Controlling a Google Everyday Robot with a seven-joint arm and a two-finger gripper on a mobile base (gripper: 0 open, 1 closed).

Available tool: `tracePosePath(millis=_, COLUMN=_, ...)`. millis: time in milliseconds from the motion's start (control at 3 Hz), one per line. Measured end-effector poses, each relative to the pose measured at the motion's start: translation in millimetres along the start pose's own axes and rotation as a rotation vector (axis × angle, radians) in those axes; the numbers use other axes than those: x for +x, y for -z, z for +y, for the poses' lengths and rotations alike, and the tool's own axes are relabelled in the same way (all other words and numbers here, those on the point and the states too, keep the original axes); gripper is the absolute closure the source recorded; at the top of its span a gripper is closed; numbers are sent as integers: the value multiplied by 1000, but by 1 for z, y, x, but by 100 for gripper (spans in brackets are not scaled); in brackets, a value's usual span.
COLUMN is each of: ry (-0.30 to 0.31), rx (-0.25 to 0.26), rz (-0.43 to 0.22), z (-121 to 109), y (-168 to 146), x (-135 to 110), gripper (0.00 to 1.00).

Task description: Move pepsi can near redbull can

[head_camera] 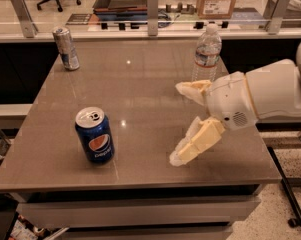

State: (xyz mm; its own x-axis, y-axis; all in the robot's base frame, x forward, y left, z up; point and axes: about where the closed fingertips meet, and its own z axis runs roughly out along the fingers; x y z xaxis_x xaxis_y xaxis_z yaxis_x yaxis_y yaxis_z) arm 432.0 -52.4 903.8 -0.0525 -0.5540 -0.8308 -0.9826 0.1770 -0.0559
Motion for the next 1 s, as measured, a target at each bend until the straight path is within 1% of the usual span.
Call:
tracePosePath(millis=333, ry=12, rx=-60, rz=-119, z=20, y=-35, x=-10, gripper=0)
tracePosePath(millis=667, ry=34, rx=-100, rz=-211, z=32, y=-64, x=-20, gripper=0)
tracePosePath(millis=1000, ry=59, rx=-118, rz=-277, z=35, y=-80, x=-35, gripper=0)
